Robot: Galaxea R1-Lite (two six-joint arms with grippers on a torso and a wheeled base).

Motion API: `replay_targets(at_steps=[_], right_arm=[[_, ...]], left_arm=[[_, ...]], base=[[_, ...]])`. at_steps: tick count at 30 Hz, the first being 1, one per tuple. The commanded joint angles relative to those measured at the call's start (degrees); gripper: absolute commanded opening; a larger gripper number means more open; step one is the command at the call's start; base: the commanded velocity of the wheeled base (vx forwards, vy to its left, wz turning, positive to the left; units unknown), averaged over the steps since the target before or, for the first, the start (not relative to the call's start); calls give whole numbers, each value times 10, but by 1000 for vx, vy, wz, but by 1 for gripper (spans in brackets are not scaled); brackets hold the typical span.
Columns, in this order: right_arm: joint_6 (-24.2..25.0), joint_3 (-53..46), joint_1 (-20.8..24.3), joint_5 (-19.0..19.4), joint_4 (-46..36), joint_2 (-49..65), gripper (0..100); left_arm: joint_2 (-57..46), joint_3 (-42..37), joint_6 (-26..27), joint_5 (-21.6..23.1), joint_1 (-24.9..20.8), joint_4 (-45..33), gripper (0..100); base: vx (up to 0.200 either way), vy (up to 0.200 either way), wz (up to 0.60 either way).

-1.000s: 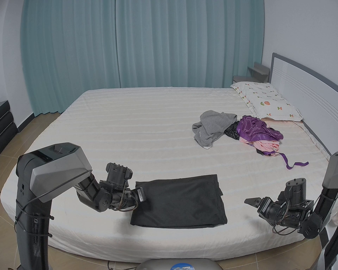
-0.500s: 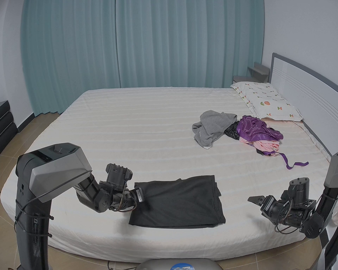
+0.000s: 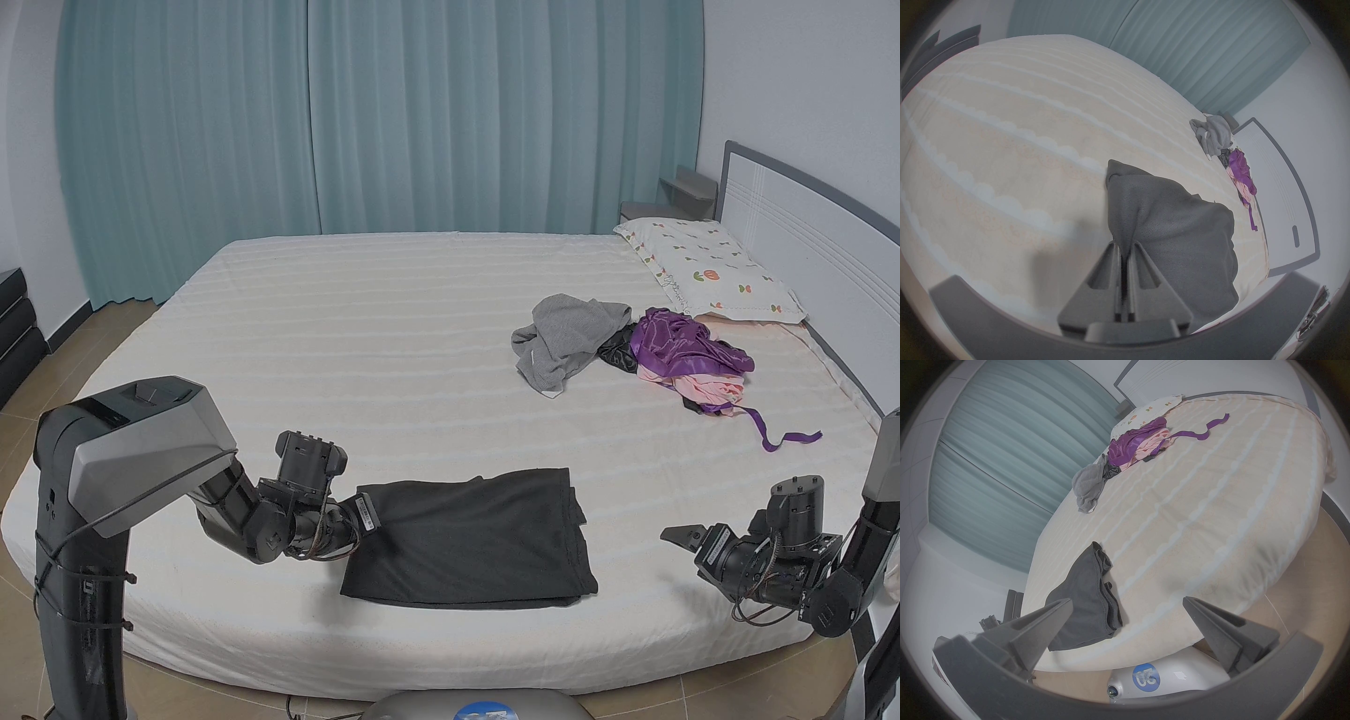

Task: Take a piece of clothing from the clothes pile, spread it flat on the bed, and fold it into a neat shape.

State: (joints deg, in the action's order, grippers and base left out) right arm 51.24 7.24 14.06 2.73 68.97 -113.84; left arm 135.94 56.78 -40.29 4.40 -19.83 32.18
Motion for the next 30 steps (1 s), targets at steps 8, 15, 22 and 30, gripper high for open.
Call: replay_targets(at_steps=[8, 15, 22, 30], right_arm=[[0, 1, 1, 0, 0, 2, 100], [0, 1, 1, 0, 0, 2, 100], [0, 0, 2, 0, 0, 4, 100], [0, 0, 2, 0, 0, 5, 100]], left_arm=[[-8, -9, -24, -3, 1, -1, 0], [-19, -25, -49, -14, 8, 0, 0], [-30, -42, -59, -18, 20, 3, 0], [-47, -68, -62, -18, 33, 4, 0]], base=[[0, 125, 0], [0, 200, 0], [0, 200, 0], [0, 200, 0]])
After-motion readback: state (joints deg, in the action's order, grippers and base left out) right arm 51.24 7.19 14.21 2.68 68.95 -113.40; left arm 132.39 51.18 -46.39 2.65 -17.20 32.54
